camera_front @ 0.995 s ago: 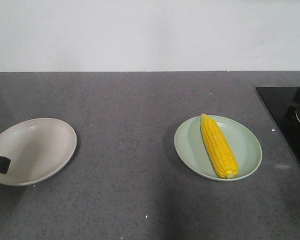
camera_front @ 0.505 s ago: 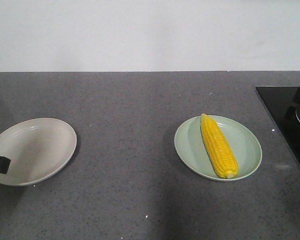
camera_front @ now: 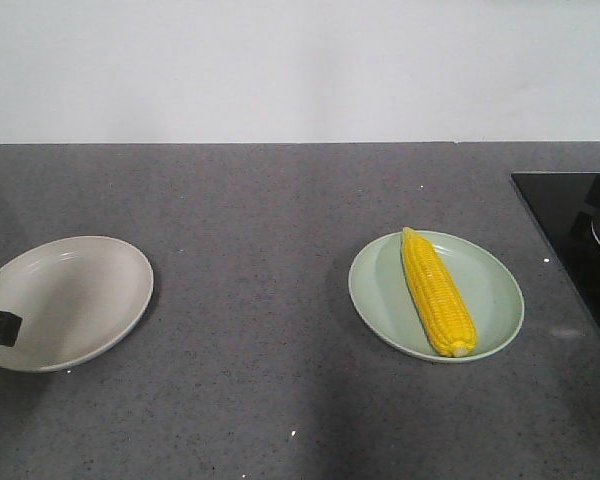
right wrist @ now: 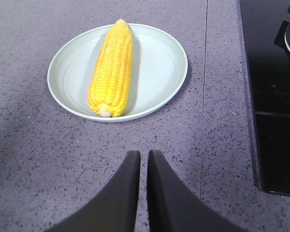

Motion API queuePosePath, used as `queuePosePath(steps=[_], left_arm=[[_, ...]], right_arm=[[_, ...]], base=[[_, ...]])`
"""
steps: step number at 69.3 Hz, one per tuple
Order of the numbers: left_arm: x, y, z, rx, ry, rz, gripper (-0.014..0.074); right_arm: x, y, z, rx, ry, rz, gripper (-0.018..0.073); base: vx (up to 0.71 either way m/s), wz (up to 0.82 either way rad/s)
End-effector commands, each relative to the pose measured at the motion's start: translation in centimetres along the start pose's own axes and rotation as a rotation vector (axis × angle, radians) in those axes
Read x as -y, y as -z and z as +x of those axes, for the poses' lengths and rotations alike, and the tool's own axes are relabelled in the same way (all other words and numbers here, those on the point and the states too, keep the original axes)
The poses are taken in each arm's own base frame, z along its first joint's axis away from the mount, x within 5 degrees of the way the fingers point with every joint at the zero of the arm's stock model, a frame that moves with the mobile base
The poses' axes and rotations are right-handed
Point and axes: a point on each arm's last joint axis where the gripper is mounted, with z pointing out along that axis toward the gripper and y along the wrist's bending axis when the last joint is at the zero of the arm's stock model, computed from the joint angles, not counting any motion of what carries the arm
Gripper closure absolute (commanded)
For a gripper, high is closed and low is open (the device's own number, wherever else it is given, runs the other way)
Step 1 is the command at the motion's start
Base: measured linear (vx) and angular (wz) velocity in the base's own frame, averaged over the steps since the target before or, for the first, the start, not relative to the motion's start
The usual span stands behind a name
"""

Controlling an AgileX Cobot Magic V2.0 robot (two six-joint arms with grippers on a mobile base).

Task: Distribute corn equally
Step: 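Move the left gripper's cob over the cream plate and lower it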

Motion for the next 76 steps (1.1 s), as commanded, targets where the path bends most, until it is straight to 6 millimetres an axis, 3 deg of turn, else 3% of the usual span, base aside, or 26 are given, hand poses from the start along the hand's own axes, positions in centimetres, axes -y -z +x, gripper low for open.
queuePosePath(steps=[1,26,50,61,76], left_arm=[[-0.1,0.9,-0.7,0.076,0.009,0.01,0.0379],[0.2,0.8,-1.5,0.0,-0.105,0.003,0.0379],[1.7,0.4,-7.6,-0.032,-0.123,0.024,0.0379],[2.7,-1.3,-9.4,-0.067,-0.118,0.061,0.0379],[3.5,-4.7,-10.1,-0.166,-0.145,0.09,0.0376]], right_arm=[[-0.1,0.4,-1.3,0.086,0.007,-0.006,0.0571],[-0.1,0.4,-1.3,0.086,0.007,-0.006,0.0571],[-0.1,0.4,-1.3,0.086,0.007,-0.006,0.0571],[-0.1,0.4,-1.3,0.086,0.007,-0.006,0.0571],[-0.1,0.4,-1.3,0.086,0.007,-0.006,0.0571]], base=[[0.0,0.0],[0.0,0.0],[0.0,0.0],[0.0,0.0],[0.0,0.0]])
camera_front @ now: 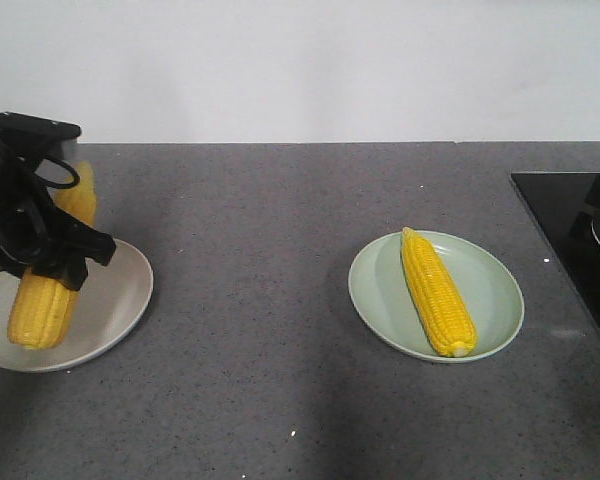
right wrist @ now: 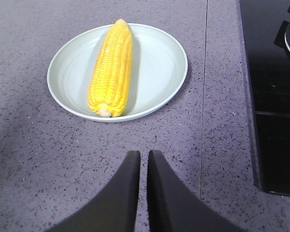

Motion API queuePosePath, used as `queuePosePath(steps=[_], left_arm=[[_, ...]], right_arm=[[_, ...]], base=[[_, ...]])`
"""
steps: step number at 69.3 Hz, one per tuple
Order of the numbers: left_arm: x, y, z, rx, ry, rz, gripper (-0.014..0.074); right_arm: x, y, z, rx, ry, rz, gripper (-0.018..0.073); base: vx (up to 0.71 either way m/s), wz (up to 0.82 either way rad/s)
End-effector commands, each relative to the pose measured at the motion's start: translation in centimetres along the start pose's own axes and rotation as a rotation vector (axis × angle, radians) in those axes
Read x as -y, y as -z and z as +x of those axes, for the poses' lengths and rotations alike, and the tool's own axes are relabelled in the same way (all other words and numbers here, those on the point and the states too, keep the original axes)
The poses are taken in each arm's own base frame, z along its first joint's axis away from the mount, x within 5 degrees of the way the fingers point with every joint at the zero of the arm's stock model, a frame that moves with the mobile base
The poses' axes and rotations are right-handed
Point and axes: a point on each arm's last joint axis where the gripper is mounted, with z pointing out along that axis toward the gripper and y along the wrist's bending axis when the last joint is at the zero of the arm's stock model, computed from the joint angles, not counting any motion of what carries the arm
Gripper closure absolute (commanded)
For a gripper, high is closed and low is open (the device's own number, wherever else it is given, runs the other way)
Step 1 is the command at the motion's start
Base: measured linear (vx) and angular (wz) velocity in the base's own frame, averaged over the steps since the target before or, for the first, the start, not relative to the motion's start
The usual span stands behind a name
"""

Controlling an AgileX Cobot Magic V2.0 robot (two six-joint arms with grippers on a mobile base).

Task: Distribute corn equally
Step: 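Move the left gripper's cob over the cream plate and lower it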

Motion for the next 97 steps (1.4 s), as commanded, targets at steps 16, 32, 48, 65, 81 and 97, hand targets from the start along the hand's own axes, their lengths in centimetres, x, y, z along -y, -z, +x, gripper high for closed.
queuePosePath(steps=[16,32,48,65,81,97], left_arm=[[-1.8,-1.1,-1.1,-0.029,0.088,0.044,0.0369],[-3.2,-1.9,-1.3,-0.052,0.162,0.093,0.036],[-3.8,-2.8,-1.5,-0.075,0.185,0.099,0.0351],[-3.8,-4.1,-1.8,-0.11,0.185,0.096,0.0318],[-3.9,-4.4,-2.1,-0.115,0.166,0.094,0.0211],[-4.1,-3.0,-3.1,-0.053,0.159,0.081,0.0104]], right_arm=[[-0.1,0.4,-1.3,0.086,0.007,-0.006,0.0571],[-0.1,0.4,-1.3,0.086,0.007,-0.006,0.0571],[-0.1,0.4,-1.3,0.086,0.007,-0.006,0.0571],[-0.1,0.4,-1.3,0.086,0.007,-0.006,0.0571],[-0.1,0.4,-1.3,0.086,0.007,-0.006,0.0571],[-0.1,0.4,-1.3,0.086,0.007,-0.006,0.057]], base=[[0.0,0.0],[0.0,0.0],[0.0,0.0],[0.0,0.0],[0.0,0.0],[0.0,0.0]])
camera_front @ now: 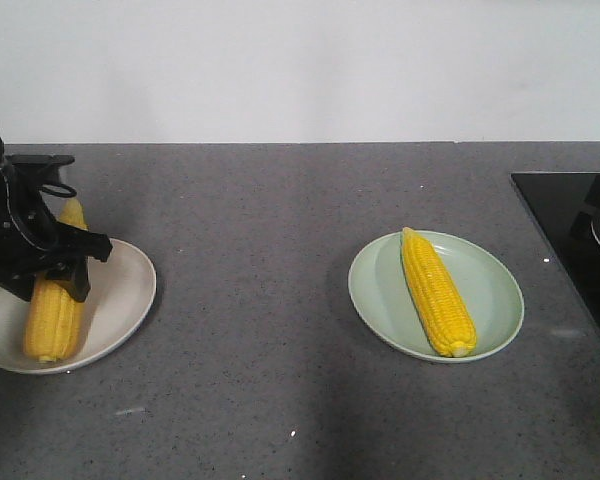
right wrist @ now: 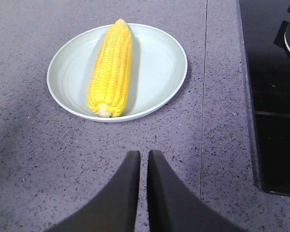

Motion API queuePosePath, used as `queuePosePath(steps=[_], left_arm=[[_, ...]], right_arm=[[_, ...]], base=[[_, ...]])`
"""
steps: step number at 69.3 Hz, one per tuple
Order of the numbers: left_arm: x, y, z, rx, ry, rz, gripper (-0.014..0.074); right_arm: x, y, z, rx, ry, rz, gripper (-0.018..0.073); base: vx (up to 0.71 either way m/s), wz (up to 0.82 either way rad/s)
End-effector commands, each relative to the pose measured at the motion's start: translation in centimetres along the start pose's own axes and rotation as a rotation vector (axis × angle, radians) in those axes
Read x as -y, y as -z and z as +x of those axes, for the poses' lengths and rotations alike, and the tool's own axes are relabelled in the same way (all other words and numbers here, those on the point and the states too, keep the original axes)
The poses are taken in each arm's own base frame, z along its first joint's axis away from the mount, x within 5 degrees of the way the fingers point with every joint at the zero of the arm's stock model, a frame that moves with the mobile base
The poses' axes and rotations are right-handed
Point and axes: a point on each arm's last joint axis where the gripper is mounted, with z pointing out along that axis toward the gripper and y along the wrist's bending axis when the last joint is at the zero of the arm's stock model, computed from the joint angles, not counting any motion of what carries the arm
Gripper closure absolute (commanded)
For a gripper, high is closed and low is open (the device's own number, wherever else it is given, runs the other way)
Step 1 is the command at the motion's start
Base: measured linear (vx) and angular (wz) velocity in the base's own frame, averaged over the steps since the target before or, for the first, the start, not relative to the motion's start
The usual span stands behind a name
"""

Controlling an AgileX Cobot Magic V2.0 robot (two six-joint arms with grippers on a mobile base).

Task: Distribute corn equally
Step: 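Open the left gripper to release the cob onto the cream plate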

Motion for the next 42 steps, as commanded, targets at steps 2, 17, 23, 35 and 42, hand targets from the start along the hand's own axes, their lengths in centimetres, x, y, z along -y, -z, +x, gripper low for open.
queuePosePath(steps=[2,17,23,35,42], left_arm=[[0.3,3.0,0.0,0.083,-0.005,0.01,0.0099],[0.4,3.1,-0.1,0.086,-0.003,0.019,0.0094],[0.4,3.1,0.0,0.089,-0.009,0.019,0.0094],[0.3,4.1,0.2,0.128,-0.076,0.008,0.0096],[0.1,5.4,0.4,0.202,-0.098,-0.03,0.0099]], right_arm=[[-0.1,0.4,-1.3,0.086,0.007,-0.006,0.057],[-0.1,0.4,-1.3,0.086,0.007,-0.006,0.057],[-0.1,0.4,-1.3,0.086,0.007,-0.006,0.057],[-0.1,0.4,-1.3,0.086,0.007,-0.006,0.057],[-0.1,0.4,-1.3,0.086,0.007,-0.006,0.057]], base=[[0.0,0.0],[0.0,0.0],[0.0,0.0],[0.0,0.0],[0.0,0.0]])
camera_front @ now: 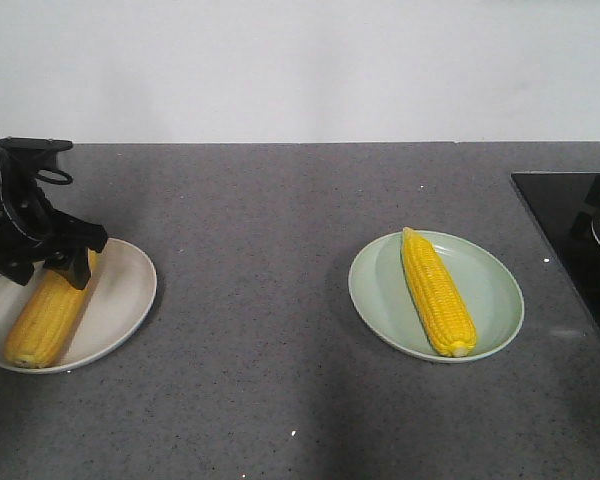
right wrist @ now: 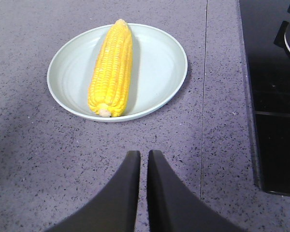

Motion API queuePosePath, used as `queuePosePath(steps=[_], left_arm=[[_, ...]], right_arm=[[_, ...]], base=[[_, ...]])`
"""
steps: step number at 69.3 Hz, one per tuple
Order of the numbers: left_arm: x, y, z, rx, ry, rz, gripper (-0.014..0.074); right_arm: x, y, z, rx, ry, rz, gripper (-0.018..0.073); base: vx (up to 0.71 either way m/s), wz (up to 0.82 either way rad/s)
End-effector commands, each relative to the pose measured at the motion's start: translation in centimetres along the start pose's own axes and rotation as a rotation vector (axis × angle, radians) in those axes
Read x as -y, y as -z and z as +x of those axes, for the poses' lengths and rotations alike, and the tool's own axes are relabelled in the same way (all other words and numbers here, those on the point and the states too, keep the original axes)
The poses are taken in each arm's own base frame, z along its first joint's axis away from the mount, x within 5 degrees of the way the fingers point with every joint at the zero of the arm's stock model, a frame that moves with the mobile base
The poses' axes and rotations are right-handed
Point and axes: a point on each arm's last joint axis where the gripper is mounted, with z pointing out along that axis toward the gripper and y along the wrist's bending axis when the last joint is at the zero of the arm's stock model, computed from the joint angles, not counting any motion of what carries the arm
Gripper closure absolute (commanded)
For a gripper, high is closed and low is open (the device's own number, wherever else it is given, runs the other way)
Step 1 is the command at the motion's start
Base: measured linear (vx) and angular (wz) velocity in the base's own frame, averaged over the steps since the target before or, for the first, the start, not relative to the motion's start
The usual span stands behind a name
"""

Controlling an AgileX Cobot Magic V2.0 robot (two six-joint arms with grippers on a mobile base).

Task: Distribute corn equally
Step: 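Open the left gripper to release the cob onto the cream plate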

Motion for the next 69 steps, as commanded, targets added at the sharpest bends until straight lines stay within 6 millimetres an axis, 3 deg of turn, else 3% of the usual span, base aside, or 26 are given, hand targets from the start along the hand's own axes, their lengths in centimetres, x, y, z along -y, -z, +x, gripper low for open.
queuePosePath(steps=[1,16,26,48,69], left_arm=[[0.0,4.2,0.3,0.16,-0.028,-0.028,0.01],[0.3,9.2,2.2,0.421,-0.018,-0.032,0.0141],[0.4,10.9,4.7,0.566,-0.01,-0.022,0.0176],[0.7,9.9,11.7,0.756,0.021,0.038,0.0313],[0.4,8.0,17.4,0.945,0.033,0.042,0.0562]], right_arm=[[-0.1,0.4,-1.3,0.086,0.007,-0.006,0.057],[-0.1,0.4,-1.3,0.086,0.007,-0.006,0.057],[-0.1,0.4,-1.3,0.086,0.007,-0.006,0.057],[-0.1,0.4,-1.3,0.086,0.007,-0.006,0.057],[-0.1,0.4,-1.3,0.086,0.007,-0.006,0.057]], base=[[0.0,0.0],[0.0,0.0],[0.0,0.0],[0.0,0.0],[0.0,0.0]])
